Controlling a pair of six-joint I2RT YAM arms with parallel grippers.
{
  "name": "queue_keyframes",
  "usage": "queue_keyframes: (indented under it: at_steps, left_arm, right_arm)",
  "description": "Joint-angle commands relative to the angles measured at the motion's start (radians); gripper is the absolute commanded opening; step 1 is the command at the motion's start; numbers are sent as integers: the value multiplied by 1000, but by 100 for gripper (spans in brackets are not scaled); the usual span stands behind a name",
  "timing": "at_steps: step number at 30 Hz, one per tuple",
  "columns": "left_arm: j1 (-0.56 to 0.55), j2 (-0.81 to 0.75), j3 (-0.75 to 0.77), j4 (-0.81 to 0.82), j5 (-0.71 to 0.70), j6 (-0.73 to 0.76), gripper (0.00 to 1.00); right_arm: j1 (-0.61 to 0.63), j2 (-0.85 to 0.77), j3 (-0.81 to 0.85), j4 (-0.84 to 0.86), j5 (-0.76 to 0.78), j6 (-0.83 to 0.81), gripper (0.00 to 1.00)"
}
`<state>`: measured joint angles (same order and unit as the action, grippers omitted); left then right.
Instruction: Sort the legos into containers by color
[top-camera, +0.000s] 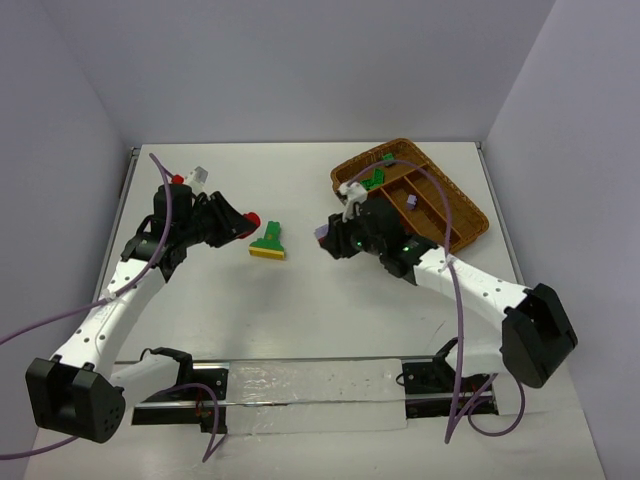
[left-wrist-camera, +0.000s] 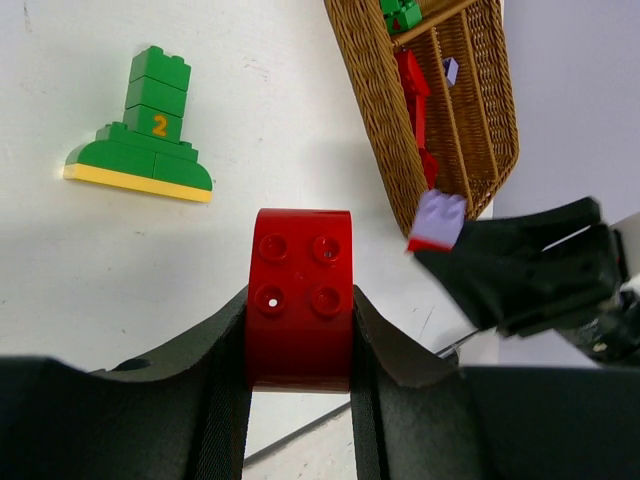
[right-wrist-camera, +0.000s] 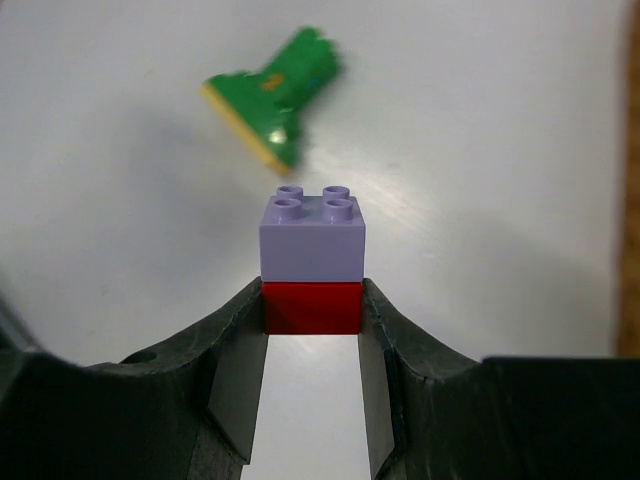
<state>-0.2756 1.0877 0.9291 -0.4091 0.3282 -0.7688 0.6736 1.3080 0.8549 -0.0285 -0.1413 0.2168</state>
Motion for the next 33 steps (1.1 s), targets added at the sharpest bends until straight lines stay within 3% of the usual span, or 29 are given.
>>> queue_keyframes:
  at_steps: [1, 14, 16, 18, 19, 21, 22, 25, 33]
  left_arm:
    - [4, -21, 13, 23, -4, 18, 0]
    - [-2, -41, 36, -43, -90, 43, 0]
    - [-2, -44, 34, -48, -90, 41, 0]
    - [-1, -48, 31, -46, -87, 38, 0]
    - [-2, -48, 30, -45, -87, 37, 0]
    - [-1, -47, 32, -42, -83, 37, 0]
    - [-2, -45, 35, -43, -81, 37, 0]
    - [-2, -41, 42, -43, -75, 37, 0]
    - [-2, -39, 44, -26, -48, 38, 0]
  right_arm:
    - [-50, -60, -16, -124, 161, -18, 0]
    - [22, 213, 33, -182, 76, 28, 1]
    - [34, 253, 43, -169, 82, 38, 10]
    - [45, 276, 49, -157, 87, 46, 24]
    - [46, 282, 49, -153, 83, 48, 35]
    - [50, 295, 52, -147, 80, 51, 46]
    - [50, 299, 56, -151, 81, 51, 58]
    - [53, 296, 73, -180, 91, 44, 74]
    - [54, 146, 165, -245, 112, 20, 77]
